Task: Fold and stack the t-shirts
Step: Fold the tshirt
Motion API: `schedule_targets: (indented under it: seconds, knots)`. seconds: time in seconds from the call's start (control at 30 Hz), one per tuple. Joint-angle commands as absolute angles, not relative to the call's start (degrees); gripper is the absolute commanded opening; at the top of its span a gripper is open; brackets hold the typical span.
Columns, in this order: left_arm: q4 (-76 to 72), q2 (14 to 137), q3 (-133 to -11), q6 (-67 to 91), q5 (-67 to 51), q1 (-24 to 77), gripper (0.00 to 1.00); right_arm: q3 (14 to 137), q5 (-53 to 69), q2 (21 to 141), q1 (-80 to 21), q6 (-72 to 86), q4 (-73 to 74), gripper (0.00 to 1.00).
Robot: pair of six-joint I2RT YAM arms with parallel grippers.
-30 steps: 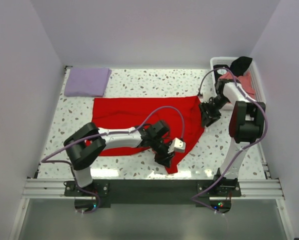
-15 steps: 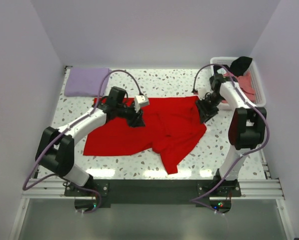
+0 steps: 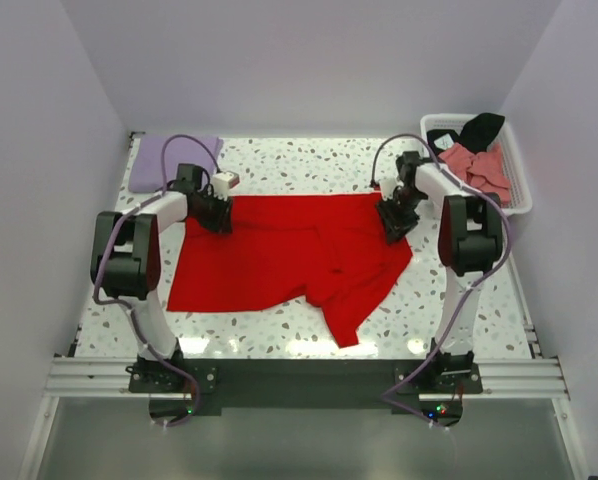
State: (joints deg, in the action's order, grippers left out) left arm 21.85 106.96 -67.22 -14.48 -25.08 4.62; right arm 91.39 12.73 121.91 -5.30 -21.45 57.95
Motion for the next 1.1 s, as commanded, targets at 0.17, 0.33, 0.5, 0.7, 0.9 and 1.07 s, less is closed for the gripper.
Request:
schedule_targets:
  seconds: [0.17,0.33,0.5,0.7,0.9,1.07]
  knots:
    - [23.37,117.5,-78.82,-12.83,-19.87,1.5,0.31,108.71,6.16,133.76,-5.71,-17.41,47.99,0.41]
    - [27.07,118.31,-87.36,-14.76,-24.16,0.53,0.32,116.19,8.42,133.08,-5.71,-16.96,49.47,0.47]
    - [29.52,105.77,-82.71,-20.12,-29.26,0.61,0.34,112.16,13.17,122.1,-5.63,-20.39,53.95,0.57]
    - [28.58,87.76,-65.68,-26.01,-41.56,2.63,0.4,97.26,24.22,106.98,-5.71,-21.97,63.54,0.58]
    - [20.76,77.44,-49.58,-21.54,-43.07,13.53,0.4,73.62,27.43,90.14,-7.55,-31.98,66.63,0.47]
    - [16.88,76.82,-43.95,-14.34,-43.42,15.21,0.4,63.12,20.84,82.44,-18.44,-35.51,60.57,0.53]
